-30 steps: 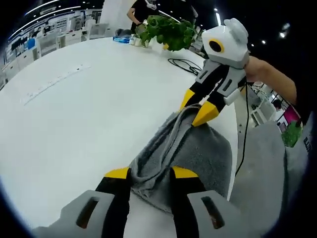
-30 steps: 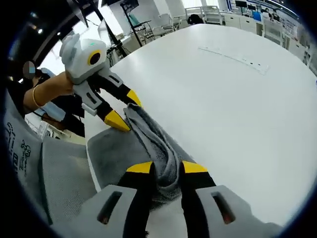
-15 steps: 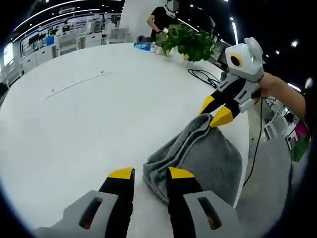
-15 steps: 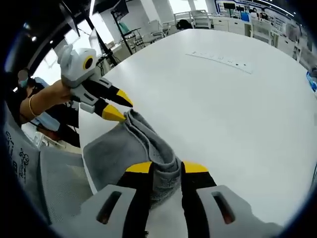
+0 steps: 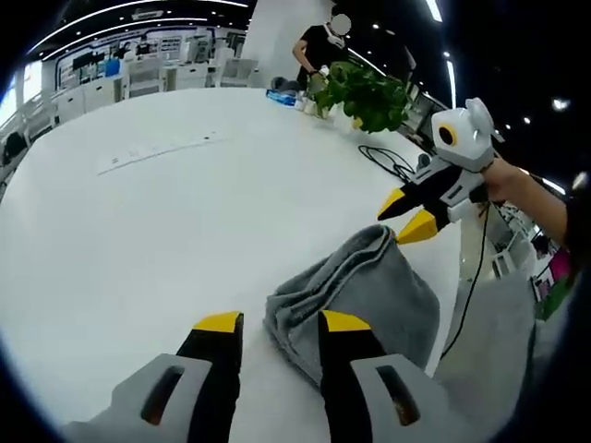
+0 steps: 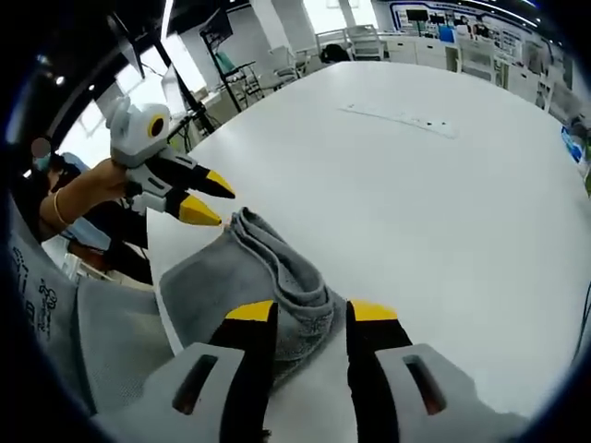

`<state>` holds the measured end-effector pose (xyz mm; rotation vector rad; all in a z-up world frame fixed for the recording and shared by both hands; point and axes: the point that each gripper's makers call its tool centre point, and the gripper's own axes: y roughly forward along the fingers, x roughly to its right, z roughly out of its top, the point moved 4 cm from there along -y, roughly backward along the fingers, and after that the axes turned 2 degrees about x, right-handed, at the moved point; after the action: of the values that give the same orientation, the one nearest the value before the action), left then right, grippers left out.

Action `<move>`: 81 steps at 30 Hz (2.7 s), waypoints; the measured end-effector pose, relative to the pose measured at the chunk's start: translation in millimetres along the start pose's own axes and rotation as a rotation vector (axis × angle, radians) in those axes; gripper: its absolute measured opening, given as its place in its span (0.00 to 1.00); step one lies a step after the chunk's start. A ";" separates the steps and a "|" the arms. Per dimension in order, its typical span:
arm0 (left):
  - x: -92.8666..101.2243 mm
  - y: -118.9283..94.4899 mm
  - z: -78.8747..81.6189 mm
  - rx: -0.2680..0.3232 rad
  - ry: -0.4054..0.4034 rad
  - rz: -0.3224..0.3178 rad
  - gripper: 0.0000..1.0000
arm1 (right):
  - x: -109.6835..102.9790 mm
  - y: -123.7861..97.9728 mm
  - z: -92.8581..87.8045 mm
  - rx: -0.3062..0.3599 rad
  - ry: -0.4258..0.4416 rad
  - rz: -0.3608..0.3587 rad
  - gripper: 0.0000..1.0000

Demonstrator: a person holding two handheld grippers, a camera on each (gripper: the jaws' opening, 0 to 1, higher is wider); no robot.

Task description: Fold the towel on the table until its edges align and the towel forms a compact rectangular stack.

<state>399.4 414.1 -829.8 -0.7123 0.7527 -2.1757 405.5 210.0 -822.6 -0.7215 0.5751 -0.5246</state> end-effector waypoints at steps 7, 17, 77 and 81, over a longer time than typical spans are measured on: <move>12.5 -6.2 -14.5 -0.010 -0.002 -0.029 0.39 | -7.6 -5.0 -11.8 -0.008 -0.001 0.009 0.33; 34.1 -8.0 -39.1 -0.050 -0.021 -0.073 0.40 | -24.6 -9.1 -34.2 -0.023 0.025 0.036 0.35; 56.8 1.6 -92.3 -0.094 -0.116 -0.173 0.32 | -52.6 14.3 -98.3 -0.057 0.154 0.096 0.31; 58.1 2.8 -92.6 -0.090 -0.097 -0.157 0.31 | -52.5 14.6 -98.0 -0.064 0.151 0.091 0.31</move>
<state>303.9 395.3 -879.6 -0.9444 0.7711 -2.2396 307.8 207.2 -877.6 -0.7164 0.7648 -0.4803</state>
